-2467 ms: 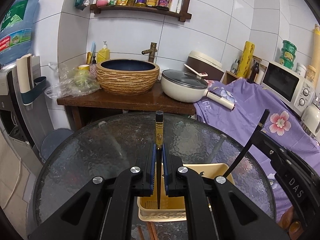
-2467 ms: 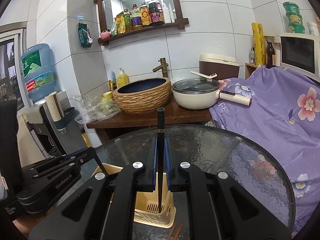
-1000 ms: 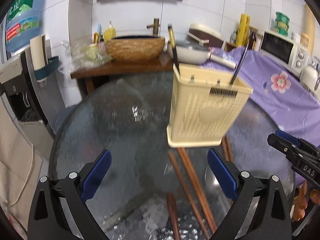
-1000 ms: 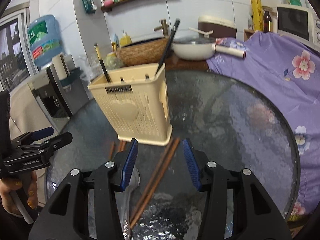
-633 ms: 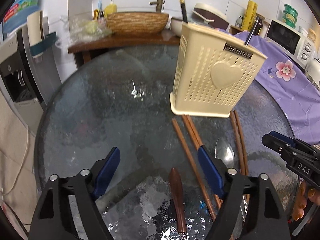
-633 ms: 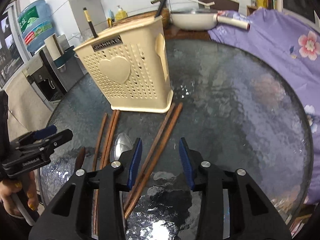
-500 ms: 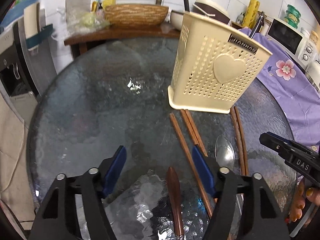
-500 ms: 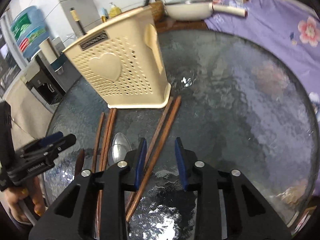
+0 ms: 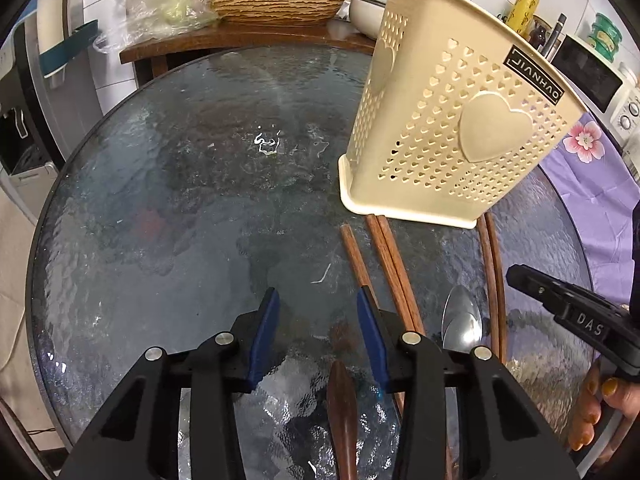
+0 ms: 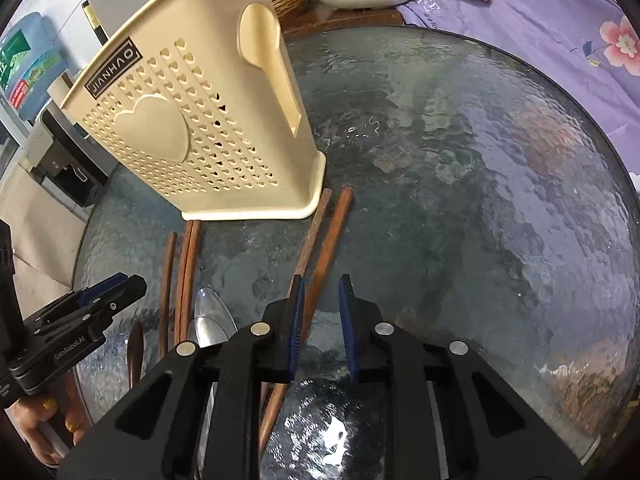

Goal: Organize utensils
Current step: 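Move both tools back down to the brown wooden chopsticks beside the holder, then close the left tool on a brown chopstick while the right tool grasps another brown chopstick, then lift both brown chopsticks upright toward the cream holder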

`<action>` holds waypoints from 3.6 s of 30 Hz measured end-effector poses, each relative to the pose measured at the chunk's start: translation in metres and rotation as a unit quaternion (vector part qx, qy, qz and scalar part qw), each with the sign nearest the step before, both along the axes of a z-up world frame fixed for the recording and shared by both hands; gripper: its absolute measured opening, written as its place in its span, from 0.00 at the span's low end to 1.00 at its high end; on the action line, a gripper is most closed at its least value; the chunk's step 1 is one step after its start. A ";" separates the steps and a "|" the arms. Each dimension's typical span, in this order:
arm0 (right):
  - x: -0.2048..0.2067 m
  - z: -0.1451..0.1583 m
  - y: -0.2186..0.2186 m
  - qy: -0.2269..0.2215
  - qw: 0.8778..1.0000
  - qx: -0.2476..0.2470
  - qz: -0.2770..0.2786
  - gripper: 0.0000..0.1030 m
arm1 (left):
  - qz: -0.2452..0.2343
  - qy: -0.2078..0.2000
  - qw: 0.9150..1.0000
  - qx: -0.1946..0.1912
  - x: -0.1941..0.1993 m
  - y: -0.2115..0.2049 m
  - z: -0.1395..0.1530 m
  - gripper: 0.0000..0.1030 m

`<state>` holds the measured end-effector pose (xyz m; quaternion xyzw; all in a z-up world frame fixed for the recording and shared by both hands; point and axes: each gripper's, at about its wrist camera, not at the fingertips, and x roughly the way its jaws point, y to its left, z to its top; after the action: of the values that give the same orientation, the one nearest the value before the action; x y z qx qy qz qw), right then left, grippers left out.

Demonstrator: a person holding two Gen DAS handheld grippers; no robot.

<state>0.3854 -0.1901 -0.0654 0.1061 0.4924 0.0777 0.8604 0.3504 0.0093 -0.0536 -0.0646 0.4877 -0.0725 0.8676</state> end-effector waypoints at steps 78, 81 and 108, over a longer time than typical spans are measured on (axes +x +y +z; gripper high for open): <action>0.016 0.002 0.004 -0.039 0.998 -0.010 -0.043 0.07 | 0.016 -0.007 0.999 0.029 0.013 -0.040 0.000 0.06; 0.014 0.006 -0.003 -0.051 0.998 0.008 -0.040 0.07 | 0.017 -0.015 1.000 0.018 0.013 -0.035 0.006 0.06; -0.061 0.083 -0.042 -0.172 0.979 0.105 0.023 0.07 | -0.026 -0.131 0.990 -0.045 -0.053 -0.026 0.090 0.06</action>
<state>0.3246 -0.2320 0.0181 0.1696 0.3281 0.1654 0.9145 0.2975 -0.0166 0.0369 -0.0812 0.3679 -0.1247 0.9179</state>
